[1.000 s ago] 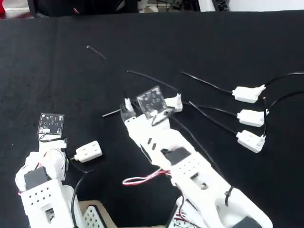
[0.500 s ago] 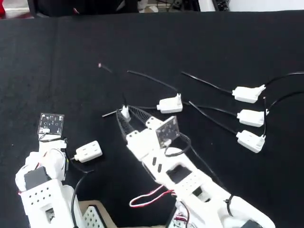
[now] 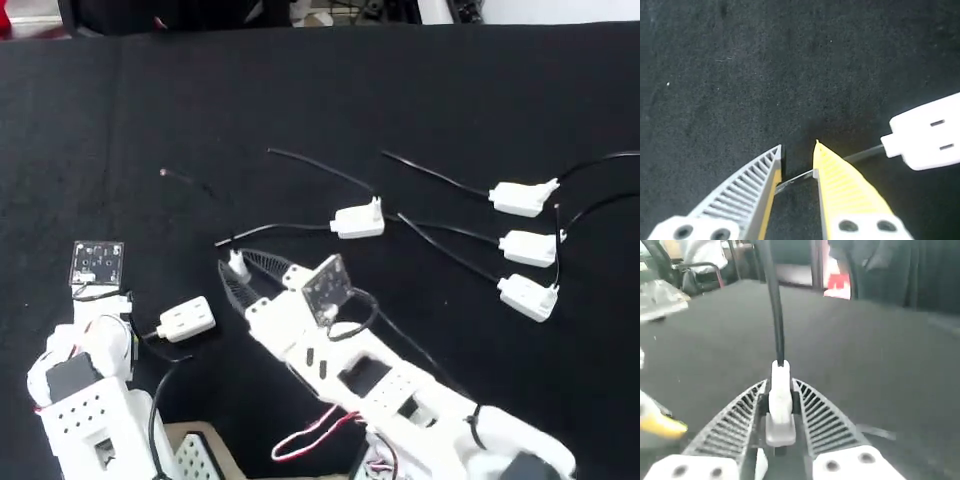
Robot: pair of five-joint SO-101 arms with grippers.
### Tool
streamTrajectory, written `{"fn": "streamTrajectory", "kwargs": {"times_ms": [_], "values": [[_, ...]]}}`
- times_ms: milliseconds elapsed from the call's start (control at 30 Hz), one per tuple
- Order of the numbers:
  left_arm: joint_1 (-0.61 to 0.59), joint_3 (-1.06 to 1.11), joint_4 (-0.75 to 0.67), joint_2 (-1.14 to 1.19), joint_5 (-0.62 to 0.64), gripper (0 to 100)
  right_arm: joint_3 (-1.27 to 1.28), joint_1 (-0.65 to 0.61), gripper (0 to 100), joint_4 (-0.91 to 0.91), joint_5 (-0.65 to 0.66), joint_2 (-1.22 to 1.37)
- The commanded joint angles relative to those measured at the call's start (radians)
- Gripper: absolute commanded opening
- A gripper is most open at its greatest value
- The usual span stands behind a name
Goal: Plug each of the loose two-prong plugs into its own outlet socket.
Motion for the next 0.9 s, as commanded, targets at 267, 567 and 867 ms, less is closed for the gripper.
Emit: {"fn": "streamTrajectory", "kwargs": {"times_ms": [267, 567, 867], "values": [[-0.077, -0.031, 0.009, -0.003, 0.04, 12, -0.246, -0.115, 1.1, -0.358, -0.005, 0.576], [-0.042, -0.031, 0.012, -0.003, 0.031, 12, -0.176, -0.11, 1.1, -0.543, 0.006, 0.595], [0.24, -0.061, 0.012, 0.005, -0.189, 12, -0.021, 0.201, 1.1, -0.173, -0.031, 0.068]]}}
